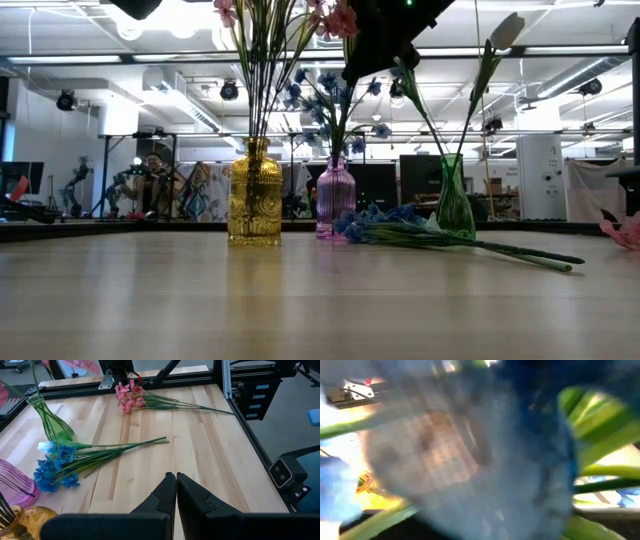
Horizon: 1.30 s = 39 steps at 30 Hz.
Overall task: Sort flowers into vase by color
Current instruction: Put the left blue flowers into the purple flower vase
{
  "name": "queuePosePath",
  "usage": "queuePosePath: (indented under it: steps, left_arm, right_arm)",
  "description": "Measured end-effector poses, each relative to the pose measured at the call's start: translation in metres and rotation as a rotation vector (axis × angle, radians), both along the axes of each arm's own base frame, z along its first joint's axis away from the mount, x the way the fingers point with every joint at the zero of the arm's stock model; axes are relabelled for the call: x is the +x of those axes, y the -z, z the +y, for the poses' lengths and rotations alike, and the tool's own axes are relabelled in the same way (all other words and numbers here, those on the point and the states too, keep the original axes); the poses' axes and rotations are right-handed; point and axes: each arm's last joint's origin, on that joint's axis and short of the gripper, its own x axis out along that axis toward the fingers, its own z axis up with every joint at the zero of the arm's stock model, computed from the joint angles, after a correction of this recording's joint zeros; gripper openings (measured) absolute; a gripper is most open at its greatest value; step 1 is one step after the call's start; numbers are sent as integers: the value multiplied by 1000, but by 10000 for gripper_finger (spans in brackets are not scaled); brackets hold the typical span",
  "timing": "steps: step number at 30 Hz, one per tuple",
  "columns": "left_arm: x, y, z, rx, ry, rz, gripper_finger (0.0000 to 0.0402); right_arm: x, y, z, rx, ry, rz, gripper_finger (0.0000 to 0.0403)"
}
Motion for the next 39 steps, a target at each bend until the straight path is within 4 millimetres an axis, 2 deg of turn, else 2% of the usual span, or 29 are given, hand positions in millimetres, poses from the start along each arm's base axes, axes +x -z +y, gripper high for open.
queuePosePath:
  steps: [20, 32, 39]
  left_arm:
    - [0, 0, 0, 0, 0, 0, 0]
    - [0, 0, 0, 0, -1, 1, 0]
    - [0, 0, 1, 22, -41, -13, 0]
  right_arm:
    - [1, 5, -1, 25, 17, 16, 222]
    - [-12, -7, 1, 13, 10, 12, 277]
    - [-11, -8, -5, -15, 10, 14, 268]
